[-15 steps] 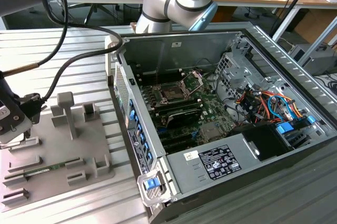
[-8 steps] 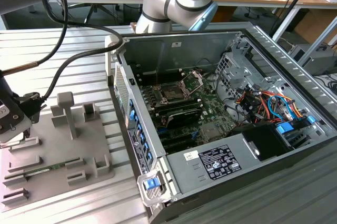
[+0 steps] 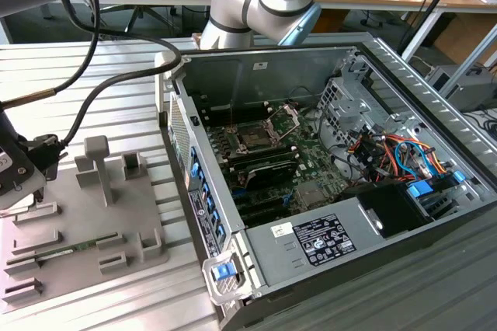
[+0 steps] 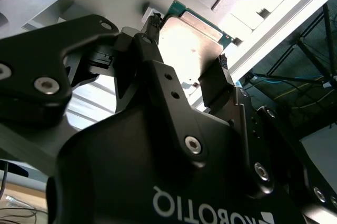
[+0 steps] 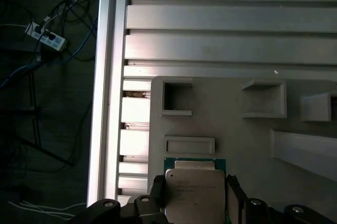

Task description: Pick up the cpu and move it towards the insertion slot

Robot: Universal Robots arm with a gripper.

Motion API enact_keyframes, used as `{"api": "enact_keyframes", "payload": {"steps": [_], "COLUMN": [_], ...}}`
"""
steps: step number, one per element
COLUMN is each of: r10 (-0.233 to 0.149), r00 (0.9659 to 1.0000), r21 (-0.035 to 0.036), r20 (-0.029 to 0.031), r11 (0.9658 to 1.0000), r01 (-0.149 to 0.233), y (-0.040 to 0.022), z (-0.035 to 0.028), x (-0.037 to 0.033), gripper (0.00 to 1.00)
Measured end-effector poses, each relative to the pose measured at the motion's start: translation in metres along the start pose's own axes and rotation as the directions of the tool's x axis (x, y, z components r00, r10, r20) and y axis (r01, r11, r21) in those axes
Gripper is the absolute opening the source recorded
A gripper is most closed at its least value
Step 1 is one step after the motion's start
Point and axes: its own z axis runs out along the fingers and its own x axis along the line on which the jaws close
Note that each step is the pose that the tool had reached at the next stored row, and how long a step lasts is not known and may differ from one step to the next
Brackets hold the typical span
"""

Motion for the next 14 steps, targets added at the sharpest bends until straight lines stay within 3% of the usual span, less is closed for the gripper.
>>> {"api": "enact_keyframes", "payload": {"steps": [14], "r10": [0.000], "r00": [1.0000], "r21": [-0.0020], "r20": [0.0001], "r11": [1.0000], "r01": [0.000], "y": [0.0004], "z": [-0.0065], "x": [0.0000], "gripper": [0.55]}}
